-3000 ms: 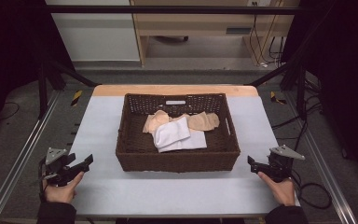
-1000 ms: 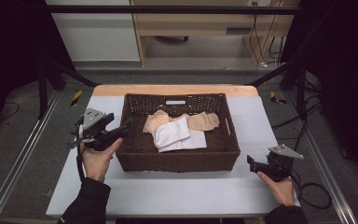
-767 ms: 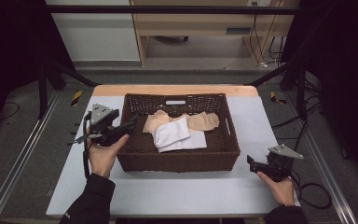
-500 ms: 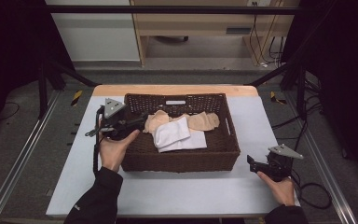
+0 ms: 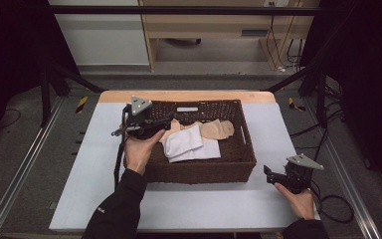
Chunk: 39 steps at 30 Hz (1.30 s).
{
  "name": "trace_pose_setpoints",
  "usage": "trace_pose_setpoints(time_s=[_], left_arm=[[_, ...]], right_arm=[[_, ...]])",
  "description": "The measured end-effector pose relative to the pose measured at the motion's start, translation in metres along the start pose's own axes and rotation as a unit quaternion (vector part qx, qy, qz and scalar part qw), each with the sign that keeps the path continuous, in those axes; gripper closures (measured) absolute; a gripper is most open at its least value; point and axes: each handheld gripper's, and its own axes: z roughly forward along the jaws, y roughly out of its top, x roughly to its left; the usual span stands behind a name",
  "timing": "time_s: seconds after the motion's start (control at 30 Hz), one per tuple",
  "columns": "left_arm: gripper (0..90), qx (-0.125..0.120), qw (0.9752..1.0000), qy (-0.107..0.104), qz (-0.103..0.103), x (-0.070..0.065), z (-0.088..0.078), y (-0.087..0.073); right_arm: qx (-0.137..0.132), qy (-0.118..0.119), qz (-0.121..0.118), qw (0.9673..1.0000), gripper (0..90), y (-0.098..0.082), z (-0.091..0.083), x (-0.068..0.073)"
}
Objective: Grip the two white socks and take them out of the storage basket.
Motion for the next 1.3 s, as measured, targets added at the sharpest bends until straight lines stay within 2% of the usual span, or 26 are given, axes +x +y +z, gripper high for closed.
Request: trace_pose_setpoints(time_s=[0.33,0.4,0.63,0.77,0.8,1.13,1.23,1.3], left_arm=[[27.1,0.014,0.9998,-0.006,-0.014,0.0,0.033,0.001],[28.0,0.022,0.9997,-0.001,-0.006,-0.001,0.043,0.001],[29.4,0.041,0.9991,-0.006,-0.008,0.001,0.065,-0.008],[29.6,0.052,0.9986,0.001,-0.001,0.002,0.074,-0.012],[29.3,0.067,0.9978,0.003,0.0,0.003,0.079,-0.016],[30.2,0.108,0.9939,-0.001,0.025,-0.001,0.096,-0.03],[30.6,0.119,0.9928,-0.003,0.018,0.0,0.101,-0.036],[30.2,0.127,0.9918,-0.01,0.005,0.002,0.103,-0.038]], right_arm=[[-0.001,-0.002,-0.001,1.0,7.3,0.0,0.001,0.0],[-0.001,-0.002,0.0,1.0,7.4,0.0,0.001,0.0],[0.0,-0.002,-0.001,1.0,7.4,0.0,0.001,0.0],[0.002,-0.002,-0.001,1.0,7.4,0.0,0.002,0.0],[0.002,-0.001,-0.002,1.0,7.4,0.0,0.002,0.0],[0.002,-0.002,-0.003,1.0,7.4,0.0,0.002,0.0],[0.003,-0.002,-0.004,1.0,7.4,0.0,0.003,0.0],[0.004,-0.001,-0.005,1.0,7.4,0.0,0.003,0.0]])
